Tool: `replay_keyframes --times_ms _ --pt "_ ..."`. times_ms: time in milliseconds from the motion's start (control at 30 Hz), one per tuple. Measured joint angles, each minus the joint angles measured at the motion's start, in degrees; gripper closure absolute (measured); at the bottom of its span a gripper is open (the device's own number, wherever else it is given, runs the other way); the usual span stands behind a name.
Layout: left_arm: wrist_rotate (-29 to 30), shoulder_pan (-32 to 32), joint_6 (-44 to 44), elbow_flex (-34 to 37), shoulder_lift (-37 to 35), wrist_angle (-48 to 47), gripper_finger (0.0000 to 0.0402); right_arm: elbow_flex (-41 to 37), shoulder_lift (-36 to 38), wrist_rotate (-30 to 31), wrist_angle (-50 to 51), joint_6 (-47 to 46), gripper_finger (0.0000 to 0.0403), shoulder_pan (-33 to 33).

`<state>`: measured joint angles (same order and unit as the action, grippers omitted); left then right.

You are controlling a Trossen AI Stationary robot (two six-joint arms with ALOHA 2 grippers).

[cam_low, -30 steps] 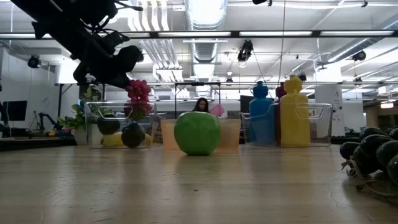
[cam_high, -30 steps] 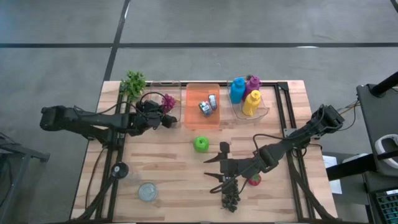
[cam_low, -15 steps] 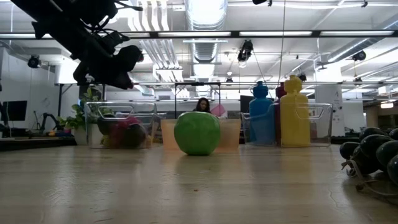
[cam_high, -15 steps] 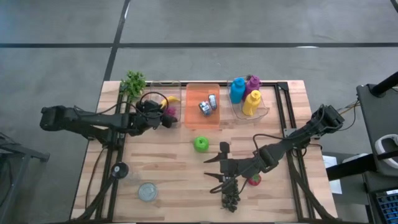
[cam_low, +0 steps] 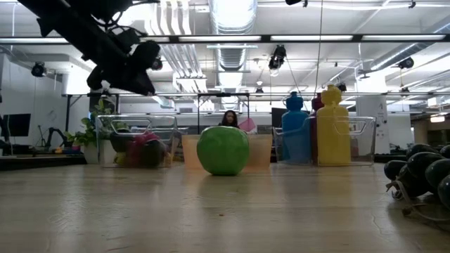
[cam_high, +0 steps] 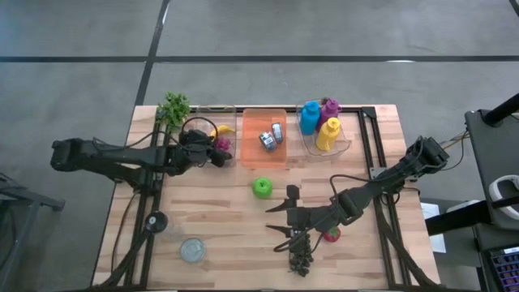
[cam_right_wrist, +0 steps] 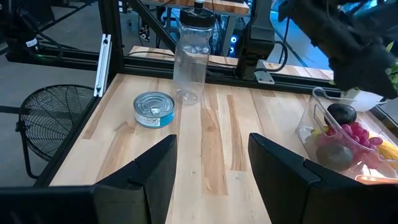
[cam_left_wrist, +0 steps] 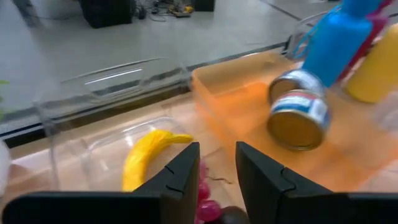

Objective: Pick & Place Food Item
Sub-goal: Put the black grapes into the left transparent bin

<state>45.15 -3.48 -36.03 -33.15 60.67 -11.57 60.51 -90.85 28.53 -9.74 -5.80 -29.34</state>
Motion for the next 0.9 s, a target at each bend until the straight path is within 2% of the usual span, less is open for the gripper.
replay_keyframes --times_ms 233,433,667,900 --pt "-7.24 0.29 1.06 -1.35 -3.74 -0.32 0.0306 0.00 0.00 0.01 0.03 0.26 0.0211 0.04" --pt "-7.69 2.68 3.99 -1.33 -5.67 -0.65 0.0339 0.00 0.00 -0.01 0.05 0.26 0.0208 0.04" --pt "-7.69 8.56 5.91 -1.29 -5.81 -0.61 0.0393 0.00 0.00 -0.01 0.05 0.26 0.0209 0.04" --pt "-7.71 16.32 9.71 -1.27 -5.82 -0.37 0.0395 0.00 0.00 -0.01 0.05 0.26 0.0208 0.04"
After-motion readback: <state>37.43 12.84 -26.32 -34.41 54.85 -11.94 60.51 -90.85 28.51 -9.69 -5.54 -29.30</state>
